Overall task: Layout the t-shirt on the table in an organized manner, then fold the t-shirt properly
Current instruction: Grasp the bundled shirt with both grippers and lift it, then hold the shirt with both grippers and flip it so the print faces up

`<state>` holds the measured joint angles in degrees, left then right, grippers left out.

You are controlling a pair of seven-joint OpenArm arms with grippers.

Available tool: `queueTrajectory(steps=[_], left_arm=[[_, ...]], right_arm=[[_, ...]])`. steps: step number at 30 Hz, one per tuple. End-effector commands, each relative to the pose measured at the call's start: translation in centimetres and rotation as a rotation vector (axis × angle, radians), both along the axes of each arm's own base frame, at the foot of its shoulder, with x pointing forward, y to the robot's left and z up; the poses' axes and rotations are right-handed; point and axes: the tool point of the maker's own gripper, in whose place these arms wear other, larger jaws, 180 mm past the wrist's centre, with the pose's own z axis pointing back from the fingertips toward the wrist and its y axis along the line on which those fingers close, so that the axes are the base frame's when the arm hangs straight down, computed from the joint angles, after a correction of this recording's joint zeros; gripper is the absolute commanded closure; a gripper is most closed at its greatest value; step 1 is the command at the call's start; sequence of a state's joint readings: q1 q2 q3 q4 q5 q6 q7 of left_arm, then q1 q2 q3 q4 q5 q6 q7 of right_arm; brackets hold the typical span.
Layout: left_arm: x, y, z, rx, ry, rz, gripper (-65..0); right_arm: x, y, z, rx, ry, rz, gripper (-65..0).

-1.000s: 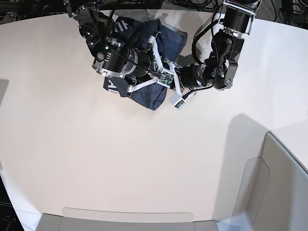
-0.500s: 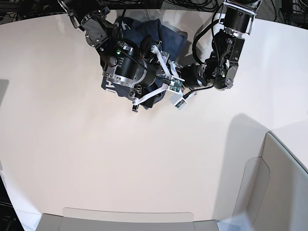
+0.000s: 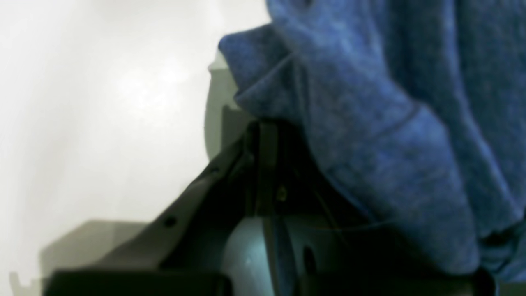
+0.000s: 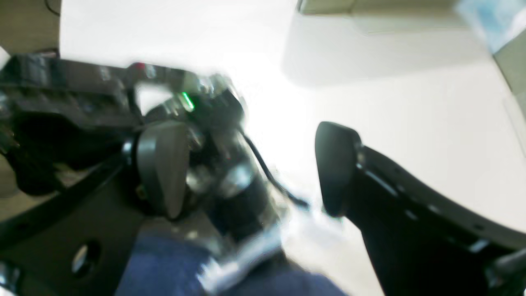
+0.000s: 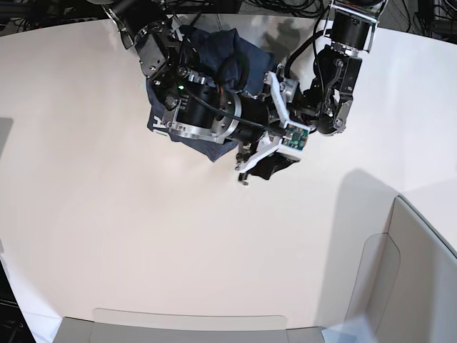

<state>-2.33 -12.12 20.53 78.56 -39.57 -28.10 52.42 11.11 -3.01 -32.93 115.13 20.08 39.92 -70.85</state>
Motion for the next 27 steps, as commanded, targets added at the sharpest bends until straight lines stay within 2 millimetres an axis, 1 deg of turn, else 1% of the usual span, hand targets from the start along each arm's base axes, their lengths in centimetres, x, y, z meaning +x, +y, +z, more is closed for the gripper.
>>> queueTrajectory(steps=[1, 3, 6, 8, 10, 12, 13, 14, 15, 17, 19, 20, 22, 24, 27], left_arm=[[-2.8, 2.8, -3.6, 0.22, 0.106, -0.064, 0.0], [-2.8, 2.7, -3.6, 0.219, 0.104, -0.065, 0.0], [-2.9, 2.7, -3.6, 0.22, 0.106, -0.066, 0.0], [-2.9, 2.7, -3.6, 0.218, 0.106, -0.066, 0.0], [-3.0, 2.7, -3.7, 0.218, 0.107, -0.066, 0.0], [-3.0, 2.7, -3.7, 0.219, 0.109, -0.066, 0.0], [-3.0, 2.7, -3.7, 0.219, 0.109, -0.066, 0.0], [-2.9, 2.8, -3.7, 0.22, 0.107, -0.064, 0.0], [-2.9, 2.8, -3.7, 0.222, 0.107, -0.064, 0.0], [-2.9, 2.8, -3.7, 0.222, 0.107, -0.064, 0.0], [-2.8, 2.8, -3.6, 0.222, 0.104, -0.066, 0.0], [-2.8, 2.7, -3.6, 0.22, 0.104, -0.066, 0.0], [-2.8, 2.7, -3.6, 0.22, 0.104, -0.066, 0.0], [-2.8, 2.7, -3.6, 0.22, 0.105, -0.065, 0.0], [-2.7, 2.8, -3.6, 0.223, 0.103, -0.065, 0.0]], right_arm=[[0.9, -0.1, 2.2, 0.055, -0.051, -0.017, -46.6], [2.1, -1.4, 2.4, 0.066, -0.048, -0.069, -46.6], [4.2, -4.6, 2.7, 0.107, -0.026, -0.17, -46.6], [5.9, -7.5, 3.1, 0.131, -0.025, -0.25, -46.6], [7.3, -10.7, 3.1, 0.127, -0.03, -0.332, -46.6], [8.5, -14.3, 2.9, 0.113, -0.036, -0.429, -46.6], [8.8, -15.7, 2.8, 0.104, -0.038, -0.463, -46.5], [8.9, -17.0, 2.5, 0.091, -0.038, -0.492, -46.5], [8.8, -18.6, 1.8, 0.06, -0.026, -0.527, -46.5], [8.2, -20.9, 0.1, -0.031, 0.012, -0.564, -46.4], [6.9, -22.9, -1.8, -0.138, 0.064, -0.566, -45.9], [6.0, -23.4, -2.7, -0.163, 0.095, -0.551, -44.3], [4.1, -23.9, -3.6, -0.175, 0.143, -0.493, -36.7], [2.6, -24.4, -3.7, -0.164, 0.189, -0.434, -25.5], [1.0, -25.9, -2.9, -0.132, 0.234, -0.381, -3.8]])
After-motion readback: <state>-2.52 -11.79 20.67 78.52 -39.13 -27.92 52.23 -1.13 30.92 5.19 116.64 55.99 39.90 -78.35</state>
